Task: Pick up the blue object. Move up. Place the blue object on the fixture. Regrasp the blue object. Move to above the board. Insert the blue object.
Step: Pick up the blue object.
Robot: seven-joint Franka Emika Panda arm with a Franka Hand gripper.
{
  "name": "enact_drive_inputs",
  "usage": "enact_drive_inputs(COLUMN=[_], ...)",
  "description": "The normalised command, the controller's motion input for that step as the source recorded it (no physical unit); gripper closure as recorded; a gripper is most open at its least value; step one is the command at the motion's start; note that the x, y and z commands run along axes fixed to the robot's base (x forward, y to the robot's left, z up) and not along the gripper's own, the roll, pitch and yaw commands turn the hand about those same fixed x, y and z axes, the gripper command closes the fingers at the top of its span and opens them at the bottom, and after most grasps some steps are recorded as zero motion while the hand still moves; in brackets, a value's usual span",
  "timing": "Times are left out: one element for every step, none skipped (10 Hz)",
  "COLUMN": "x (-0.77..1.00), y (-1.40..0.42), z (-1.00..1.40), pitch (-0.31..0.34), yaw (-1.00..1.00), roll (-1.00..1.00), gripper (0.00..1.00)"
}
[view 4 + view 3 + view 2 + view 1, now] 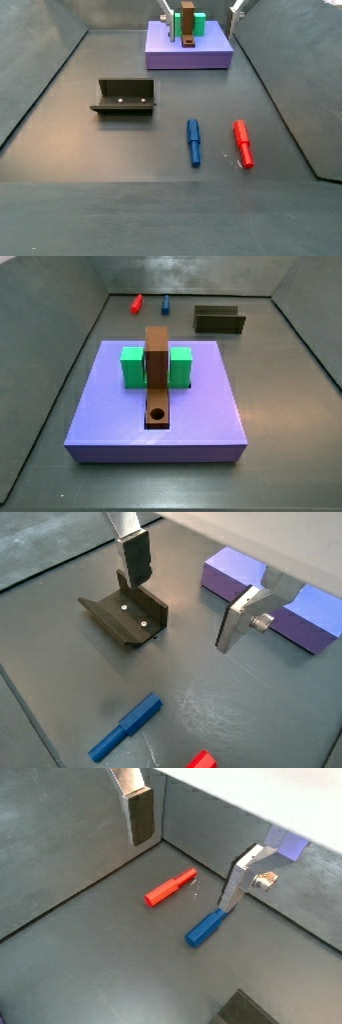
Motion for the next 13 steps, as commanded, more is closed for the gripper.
enact_drive_inputs(x=[0.0,0.61,0.76,0.75,0.55,0.51,0.48,0.43,0.37,0.13,0.0,0.0,-0.71], y=[0.0,0.16,0.44,0.5,0.48,0.41,0.31,0.27,0.21,0.13,0.0,0.0,-0.01], z=[-0.06,-0.49,-0.75,-0.79,-0.87,-0.84,-0.86,-0.87,-0.84,-0.83,-0.79,-0.74,-0.51], pitch=[0.0,0.079,0.077,0.051,0.036,0.03,0.016,0.003,0.0,-0.03,-0.139,-0.173,-0.306], yaw=[0.0,-0.13,-0.16,-0.11,-0.14,-0.11,-0.12,-0.15,-0.15,-0.14,-0.19,-0.16,-0.05], roll=[-0.01,-0.07,-0.14,-0.15,-0.12,-0.13,-0.12,-0.11,-0.13,-0.15,-0.13,-0.13,-0.14], gripper=[0.0,0.0,0.0,0.0,0.0,0.0,0.0,0.0,0.0,0.0,0.0,0.0,0.0])
